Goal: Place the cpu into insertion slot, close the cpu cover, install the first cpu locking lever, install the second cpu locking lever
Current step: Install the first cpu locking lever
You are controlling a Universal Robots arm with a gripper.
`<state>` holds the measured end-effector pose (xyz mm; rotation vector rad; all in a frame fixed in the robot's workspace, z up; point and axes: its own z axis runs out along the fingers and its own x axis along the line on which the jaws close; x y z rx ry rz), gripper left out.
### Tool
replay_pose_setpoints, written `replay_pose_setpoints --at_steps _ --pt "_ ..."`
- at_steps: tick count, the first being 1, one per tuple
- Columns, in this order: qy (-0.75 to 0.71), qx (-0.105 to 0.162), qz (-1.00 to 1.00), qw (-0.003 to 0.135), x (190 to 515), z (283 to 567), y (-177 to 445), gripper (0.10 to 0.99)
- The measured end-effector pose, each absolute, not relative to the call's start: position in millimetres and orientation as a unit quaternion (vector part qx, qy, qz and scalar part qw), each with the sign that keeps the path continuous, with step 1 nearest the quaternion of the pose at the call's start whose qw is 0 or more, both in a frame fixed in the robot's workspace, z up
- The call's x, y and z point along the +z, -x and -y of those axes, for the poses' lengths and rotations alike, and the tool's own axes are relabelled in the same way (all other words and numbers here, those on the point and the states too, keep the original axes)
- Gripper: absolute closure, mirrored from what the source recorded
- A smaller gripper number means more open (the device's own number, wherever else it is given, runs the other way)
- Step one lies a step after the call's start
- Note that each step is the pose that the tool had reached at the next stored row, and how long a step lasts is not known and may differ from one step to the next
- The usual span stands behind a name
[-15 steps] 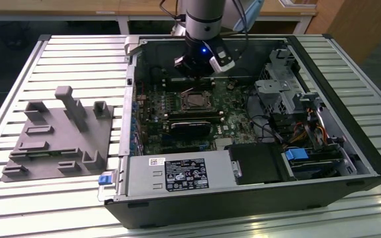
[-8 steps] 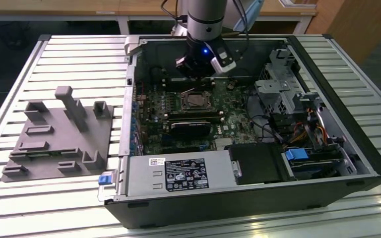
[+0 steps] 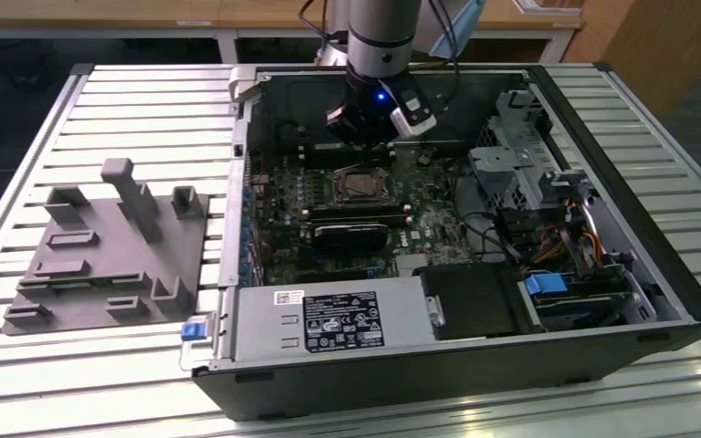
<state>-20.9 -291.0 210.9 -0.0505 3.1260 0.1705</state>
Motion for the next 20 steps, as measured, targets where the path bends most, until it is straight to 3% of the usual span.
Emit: replay_pose_setpoints --at_steps 20 --pt "0.016 0.054 -0.998 0.005 202 291 17 0.98"
